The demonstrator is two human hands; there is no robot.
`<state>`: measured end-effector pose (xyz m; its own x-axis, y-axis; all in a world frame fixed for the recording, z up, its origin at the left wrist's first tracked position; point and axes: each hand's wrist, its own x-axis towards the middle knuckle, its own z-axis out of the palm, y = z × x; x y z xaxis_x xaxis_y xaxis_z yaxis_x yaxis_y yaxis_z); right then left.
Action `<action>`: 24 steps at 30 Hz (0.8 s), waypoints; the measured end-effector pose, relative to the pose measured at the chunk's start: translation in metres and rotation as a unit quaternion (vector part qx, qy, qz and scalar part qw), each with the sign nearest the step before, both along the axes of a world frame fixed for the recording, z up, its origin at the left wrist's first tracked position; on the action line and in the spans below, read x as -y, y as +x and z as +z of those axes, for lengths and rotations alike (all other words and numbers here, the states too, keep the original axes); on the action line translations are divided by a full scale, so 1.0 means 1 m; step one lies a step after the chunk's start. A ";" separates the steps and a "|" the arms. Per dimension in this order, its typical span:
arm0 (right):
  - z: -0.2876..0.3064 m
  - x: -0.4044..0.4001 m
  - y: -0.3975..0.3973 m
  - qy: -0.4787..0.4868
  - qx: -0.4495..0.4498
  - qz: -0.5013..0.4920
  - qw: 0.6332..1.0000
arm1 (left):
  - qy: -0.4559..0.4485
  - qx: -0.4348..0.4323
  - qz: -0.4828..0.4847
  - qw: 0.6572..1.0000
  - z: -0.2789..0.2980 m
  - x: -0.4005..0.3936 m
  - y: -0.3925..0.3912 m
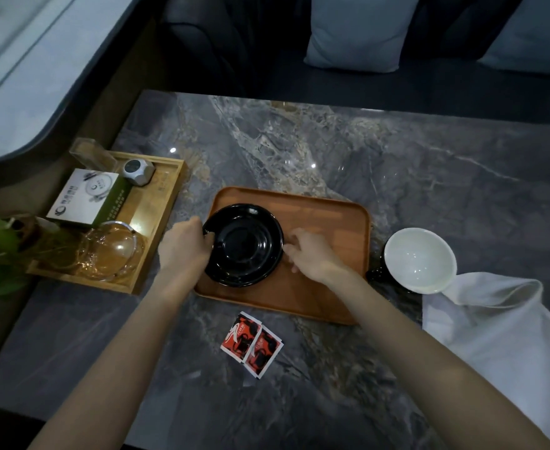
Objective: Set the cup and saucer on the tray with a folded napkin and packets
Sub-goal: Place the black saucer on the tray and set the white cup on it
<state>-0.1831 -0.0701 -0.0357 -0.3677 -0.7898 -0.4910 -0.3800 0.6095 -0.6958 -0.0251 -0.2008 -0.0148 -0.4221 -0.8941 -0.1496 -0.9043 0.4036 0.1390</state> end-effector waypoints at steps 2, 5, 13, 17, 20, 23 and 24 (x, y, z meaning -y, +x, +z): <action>0.015 -0.014 -0.011 -0.001 -0.064 0.036 0.997 | -0.011 -0.010 -0.021 1.000 0.011 -0.009 -0.014; 0.037 -0.045 -0.029 -0.044 -0.178 0.063 0.981 | -0.045 -0.056 -0.105 0.992 0.023 -0.033 -0.037; 0.062 -0.138 -0.088 -0.028 -0.356 0.016 0.934 | -0.077 -0.156 -0.316 0.933 0.016 -0.093 -0.089; 0.052 -0.173 -0.109 -0.016 -0.333 -0.082 0.939 | -0.036 -0.184 -0.362 0.913 -0.003 -0.133 -0.105; 0.040 -0.183 -0.114 0.008 -0.302 -0.102 0.948 | -0.005 -0.153 -0.390 0.908 -0.018 -0.155 -0.115; 0.025 -0.188 -0.115 0.024 -0.251 -0.109 0.962 | 0.003 -0.102 -0.392 0.914 -0.030 -0.169 -0.121; 0.020 -0.189 -0.114 0.015 -0.225 -0.118 0.967 | 0.007 -0.088 -0.387 0.918 -0.033 -0.172 -0.121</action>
